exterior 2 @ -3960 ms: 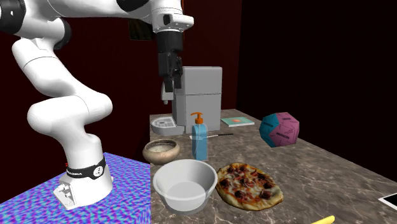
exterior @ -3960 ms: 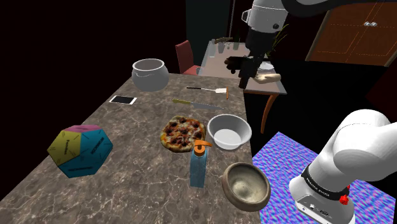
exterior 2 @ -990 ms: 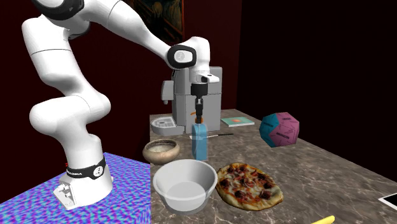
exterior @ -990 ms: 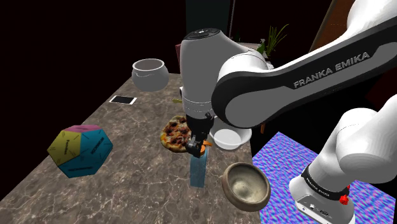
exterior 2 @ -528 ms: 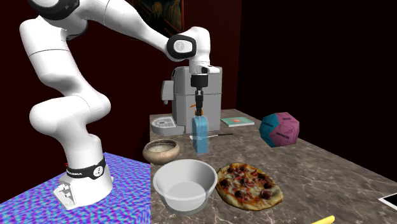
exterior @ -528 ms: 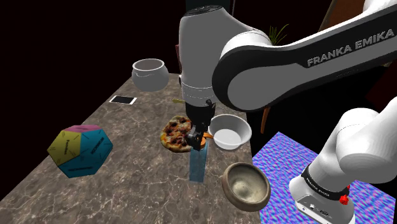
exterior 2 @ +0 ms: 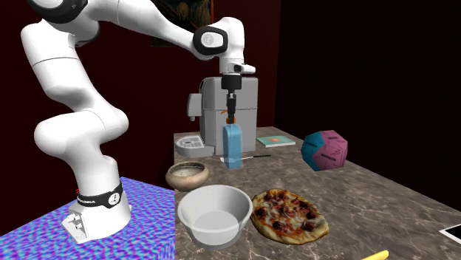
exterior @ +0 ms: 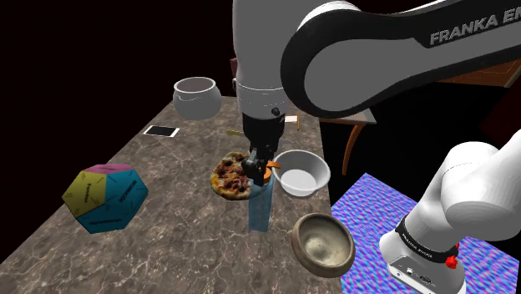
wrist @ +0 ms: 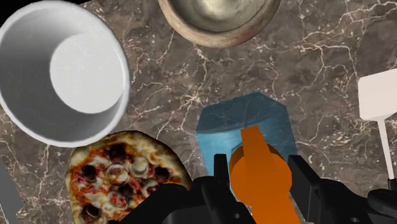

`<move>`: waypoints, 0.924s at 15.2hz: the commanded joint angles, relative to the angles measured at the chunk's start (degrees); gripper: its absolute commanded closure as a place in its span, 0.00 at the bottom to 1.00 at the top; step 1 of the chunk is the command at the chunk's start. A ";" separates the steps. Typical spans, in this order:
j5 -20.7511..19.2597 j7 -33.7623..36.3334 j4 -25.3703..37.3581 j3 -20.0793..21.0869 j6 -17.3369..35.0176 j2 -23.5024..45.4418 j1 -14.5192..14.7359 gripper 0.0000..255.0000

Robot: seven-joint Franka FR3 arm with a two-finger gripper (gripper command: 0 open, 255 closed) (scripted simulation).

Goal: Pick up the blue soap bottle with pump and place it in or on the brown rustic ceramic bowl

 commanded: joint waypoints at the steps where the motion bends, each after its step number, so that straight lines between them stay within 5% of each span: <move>1: -0.01 -0.07 1.18 -0.25 -1.50 -0.33 -0.02 1.00; 14: -0.63 0.03 10.72 -1.54 -11.53 -0.82 -0.46 1.00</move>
